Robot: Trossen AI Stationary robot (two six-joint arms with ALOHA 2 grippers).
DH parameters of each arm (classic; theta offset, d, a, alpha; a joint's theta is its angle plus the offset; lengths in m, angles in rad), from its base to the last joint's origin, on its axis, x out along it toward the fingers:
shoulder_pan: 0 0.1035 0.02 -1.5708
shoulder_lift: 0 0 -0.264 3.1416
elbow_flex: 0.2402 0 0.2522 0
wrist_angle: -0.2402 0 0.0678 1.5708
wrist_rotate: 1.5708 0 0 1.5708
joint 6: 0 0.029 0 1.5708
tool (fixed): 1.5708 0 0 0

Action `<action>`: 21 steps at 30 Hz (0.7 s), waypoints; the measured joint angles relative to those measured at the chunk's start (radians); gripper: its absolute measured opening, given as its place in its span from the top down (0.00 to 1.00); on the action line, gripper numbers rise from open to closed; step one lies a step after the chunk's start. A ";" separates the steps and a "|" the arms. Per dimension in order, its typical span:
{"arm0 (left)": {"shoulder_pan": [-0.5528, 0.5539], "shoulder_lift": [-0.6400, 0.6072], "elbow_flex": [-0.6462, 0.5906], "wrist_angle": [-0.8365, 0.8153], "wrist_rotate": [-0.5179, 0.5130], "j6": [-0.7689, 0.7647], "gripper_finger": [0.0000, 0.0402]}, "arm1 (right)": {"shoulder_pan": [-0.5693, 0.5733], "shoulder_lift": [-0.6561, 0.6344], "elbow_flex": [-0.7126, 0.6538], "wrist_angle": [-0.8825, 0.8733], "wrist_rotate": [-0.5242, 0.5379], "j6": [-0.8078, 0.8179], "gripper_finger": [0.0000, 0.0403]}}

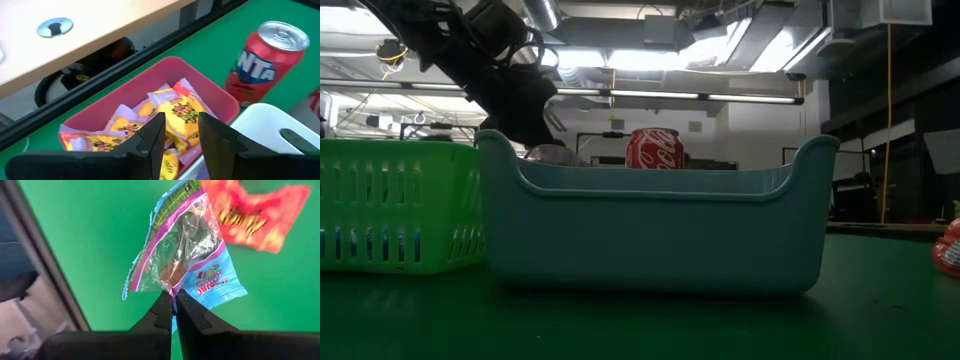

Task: Sort candy
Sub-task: Put the violet candy into the white bin

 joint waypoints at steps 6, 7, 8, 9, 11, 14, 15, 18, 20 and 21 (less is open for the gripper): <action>-0.054 0.000 0.000 0.000 0.000 0.000 0.74 | -0.103 -0.082 0.001 -0.014 0.002 -0.200 0.98; -0.063 0.000 0.000 0.000 0.000 0.000 0.74 | -0.125 -0.097 0.001 -0.021 0.002 -0.238 0.99; -0.071 0.000 0.000 0.000 0.000 0.000 0.74 | -0.146 -0.111 0.001 -0.026 0.002 -0.276 0.99; -0.080 0.000 0.000 0.000 0.000 0.000 0.74 | -0.168 -0.123 0.001 -0.026 0.002 -0.317 0.99; -0.095 0.000 0.000 0.000 0.000 0.000 0.74 | -0.213 -0.143 0.001 -0.024 0.003 -0.392 0.99; -0.118 0.000 0.000 0.000 -0.001 0.000 0.74 | -0.275 -0.172 0.001 -0.014 0.021 -0.490 0.99; -0.126 0.000 0.000 0.000 -0.001 0.000 0.74 | -0.293 -0.180 0.002 -0.010 0.031 -0.520 0.99; -0.148 0.000 0.000 0.000 -0.001 0.000 0.74 | -0.344 -0.196 0.002 0.002 0.039 -0.615 0.99; -0.162 0.000 0.000 0.000 -0.001 0.000 0.74 | -0.372 -0.206 0.003 0.016 0.040 -0.671 0.99; -0.168 0.000 0.000 0.000 -0.001 0.000 0.74 | -0.384 -0.209 0.010 0.015 0.040 -0.698 0.99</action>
